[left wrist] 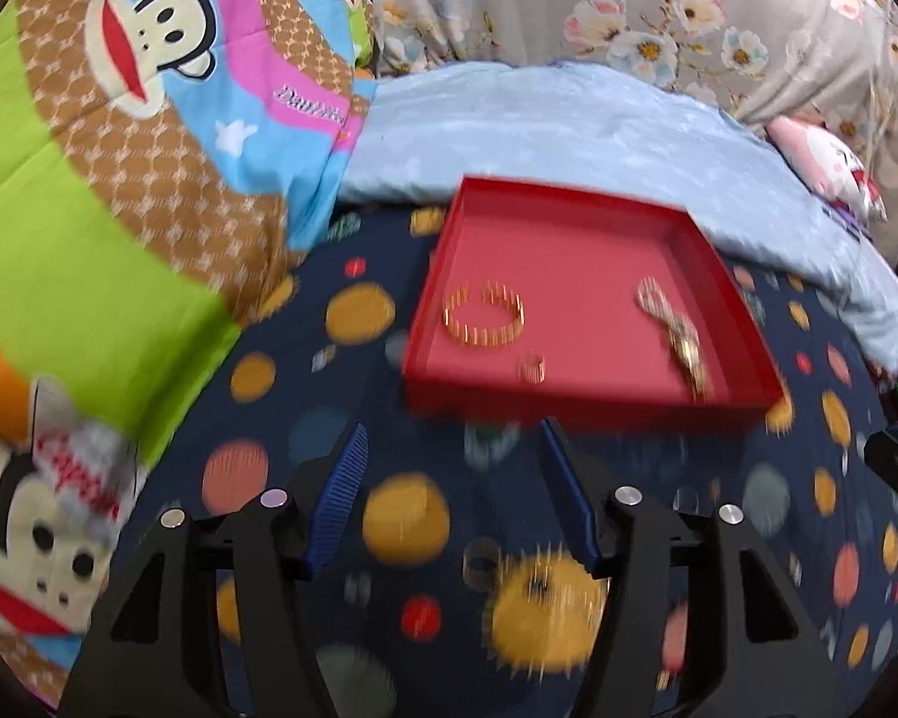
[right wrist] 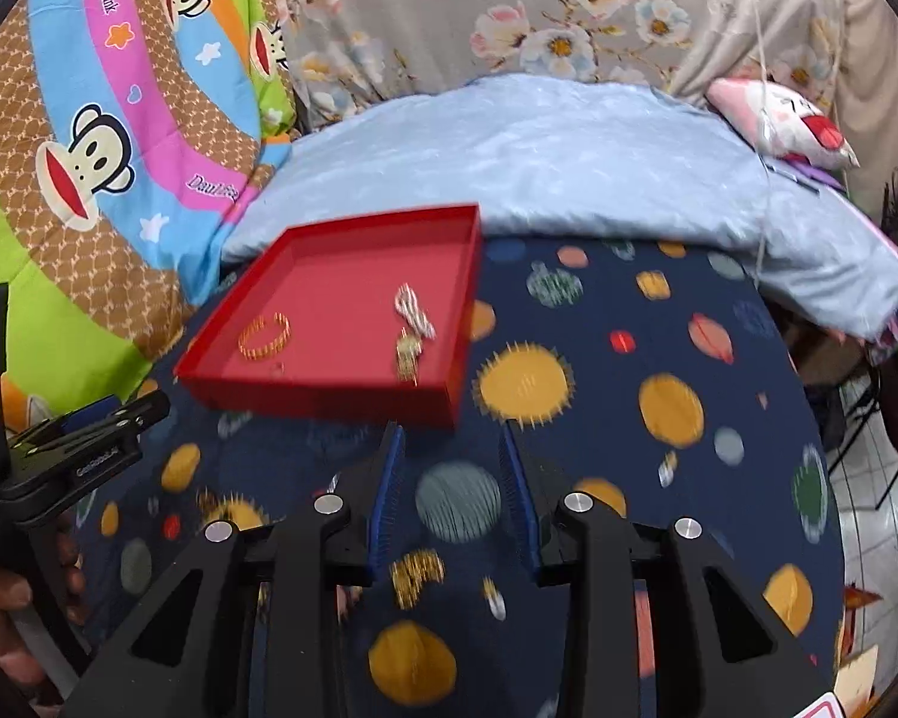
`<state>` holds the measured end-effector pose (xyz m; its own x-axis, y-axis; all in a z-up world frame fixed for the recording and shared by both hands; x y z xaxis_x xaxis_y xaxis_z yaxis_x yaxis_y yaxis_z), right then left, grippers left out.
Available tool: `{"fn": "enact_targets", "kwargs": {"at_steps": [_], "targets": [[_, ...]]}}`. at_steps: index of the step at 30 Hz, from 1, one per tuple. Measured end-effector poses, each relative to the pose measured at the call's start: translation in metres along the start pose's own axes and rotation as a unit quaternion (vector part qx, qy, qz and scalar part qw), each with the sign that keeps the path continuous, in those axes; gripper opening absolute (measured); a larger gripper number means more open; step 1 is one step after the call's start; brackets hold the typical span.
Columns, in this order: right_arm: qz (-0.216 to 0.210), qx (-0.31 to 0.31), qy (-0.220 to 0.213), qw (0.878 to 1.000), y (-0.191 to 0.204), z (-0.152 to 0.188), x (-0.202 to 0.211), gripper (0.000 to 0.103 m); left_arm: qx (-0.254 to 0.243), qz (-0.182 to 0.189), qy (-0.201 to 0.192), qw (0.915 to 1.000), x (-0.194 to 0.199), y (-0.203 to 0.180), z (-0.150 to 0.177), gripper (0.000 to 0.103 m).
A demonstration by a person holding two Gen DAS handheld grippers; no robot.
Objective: Organize jewelry
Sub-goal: 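Grasp the black beaded bracelet with the left tool while the right tool grasps the gold chain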
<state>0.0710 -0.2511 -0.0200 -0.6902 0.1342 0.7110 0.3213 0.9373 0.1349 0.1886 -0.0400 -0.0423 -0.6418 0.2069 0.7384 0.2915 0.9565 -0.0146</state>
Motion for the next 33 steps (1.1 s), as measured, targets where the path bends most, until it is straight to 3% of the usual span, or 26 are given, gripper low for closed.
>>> {"fn": "enact_targets", "kwargs": {"at_steps": [7,17,24,26,28,33], "targets": [[0.009,-0.012,0.040,0.999,-0.017,0.056,0.014,0.032,-0.005,0.022,0.044,0.9988,0.015,-0.020,0.059,0.057],[-0.002,-0.015,0.060,0.998,-0.013,0.082,0.016,0.032,-0.037,0.032,0.070,0.9964,0.000,-0.064,0.087,0.057],[-0.007,-0.014,0.063,0.998,-0.010,0.081,0.011,0.033,-0.053,0.031,0.068,0.9958,-0.009,-0.074,0.094,0.042],[-0.008,-0.012,0.064,0.998,-0.008,0.080,0.008,0.033,-0.058,0.035,0.065,0.9956,-0.008,-0.076,0.093,0.033],[-0.009,-0.009,0.065,0.998,-0.006,0.079,0.004,0.033,-0.064,0.043,0.065,0.9949,-0.008,-0.078,0.093,0.011],[-0.010,0.001,0.068,0.998,0.002,0.074,-0.009,0.033,-0.047,0.077,0.078,0.9928,-0.003,-0.072,0.092,0.007]]}}
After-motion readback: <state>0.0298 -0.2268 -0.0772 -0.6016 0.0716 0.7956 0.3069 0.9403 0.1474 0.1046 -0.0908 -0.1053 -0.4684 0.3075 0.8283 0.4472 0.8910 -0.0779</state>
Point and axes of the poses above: each gripper's, at about its wrist camera, not at the fingertips, and x roughly against the way its jaws point, y to its left, z to its underside, the point moved 5 cm from there along -x, roughly the way its jaws point
